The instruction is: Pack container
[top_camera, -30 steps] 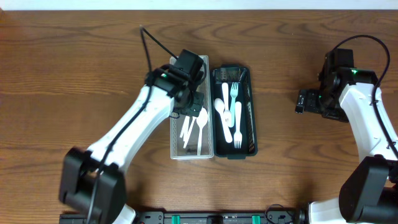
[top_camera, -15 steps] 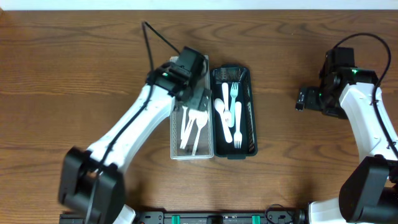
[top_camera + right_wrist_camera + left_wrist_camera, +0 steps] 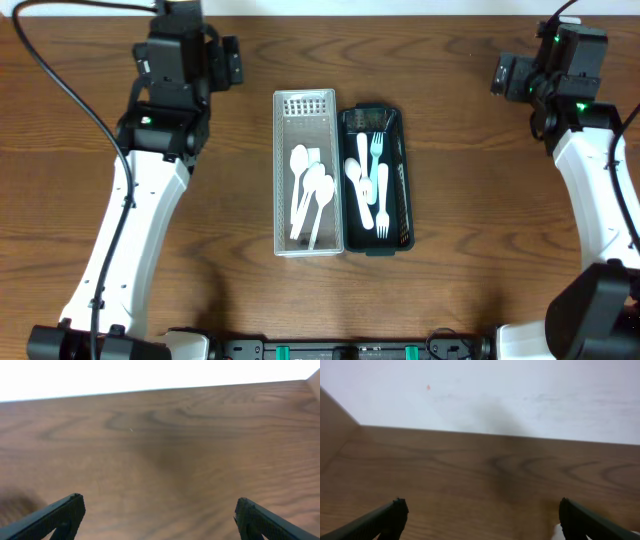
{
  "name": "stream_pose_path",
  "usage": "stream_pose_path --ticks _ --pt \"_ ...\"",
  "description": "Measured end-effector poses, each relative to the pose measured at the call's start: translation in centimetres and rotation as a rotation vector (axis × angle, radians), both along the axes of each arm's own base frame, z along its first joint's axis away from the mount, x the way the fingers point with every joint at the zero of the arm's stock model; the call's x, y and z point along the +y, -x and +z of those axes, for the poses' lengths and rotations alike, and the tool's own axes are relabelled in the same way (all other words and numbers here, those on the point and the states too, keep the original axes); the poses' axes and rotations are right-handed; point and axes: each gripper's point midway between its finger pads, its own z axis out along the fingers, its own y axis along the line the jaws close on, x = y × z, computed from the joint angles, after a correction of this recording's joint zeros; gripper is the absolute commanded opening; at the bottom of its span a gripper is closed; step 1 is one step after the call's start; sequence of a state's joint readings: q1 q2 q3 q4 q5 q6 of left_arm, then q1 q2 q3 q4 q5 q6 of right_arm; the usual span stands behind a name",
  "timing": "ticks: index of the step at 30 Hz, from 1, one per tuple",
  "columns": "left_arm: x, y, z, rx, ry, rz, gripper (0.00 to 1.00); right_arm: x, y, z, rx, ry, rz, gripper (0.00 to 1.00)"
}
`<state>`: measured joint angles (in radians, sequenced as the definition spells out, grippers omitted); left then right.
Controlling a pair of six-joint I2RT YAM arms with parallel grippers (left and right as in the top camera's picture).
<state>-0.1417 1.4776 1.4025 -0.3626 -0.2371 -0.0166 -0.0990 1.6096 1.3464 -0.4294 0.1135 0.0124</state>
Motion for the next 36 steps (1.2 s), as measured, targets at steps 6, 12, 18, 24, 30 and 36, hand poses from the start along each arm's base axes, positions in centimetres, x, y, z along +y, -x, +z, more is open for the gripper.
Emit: stream_pose_path --ticks 6,12,18,24,30,36 --pt "0.6 4.6 2.0 -0.067 0.014 -0.025 0.98 -0.4 3.6 4.9 -0.07 0.072 -0.005 0.99" --pt "1.6 13.5 3.7 -0.241 0.037 -0.031 0.98 0.2 11.7 9.9 -0.248 0.097 -0.022 0.99" --pt "3.1 21.0 -1.9 -0.218 0.021 -0.003 0.98 2.6 20.5 6.9 -0.274 0.093 0.033 0.99" --pt "4.5 25.2 -5.0 -0.229 0.003 0.043 0.98 3.3 26.0 1.1 -0.195 0.065 0.049 0.99" --pt "6.5 27.9 -3.4 -0.338 -0.019 0.142 0.98 3.4 27.2 -0.6 -0.222 0.019 0.023 0.99" --pt "7.1 28.5 -4.3 -0.299 -0.039 0.17 0.98 3.5 29.0 -3.5 -0.087 0.002 0.016 0.99"
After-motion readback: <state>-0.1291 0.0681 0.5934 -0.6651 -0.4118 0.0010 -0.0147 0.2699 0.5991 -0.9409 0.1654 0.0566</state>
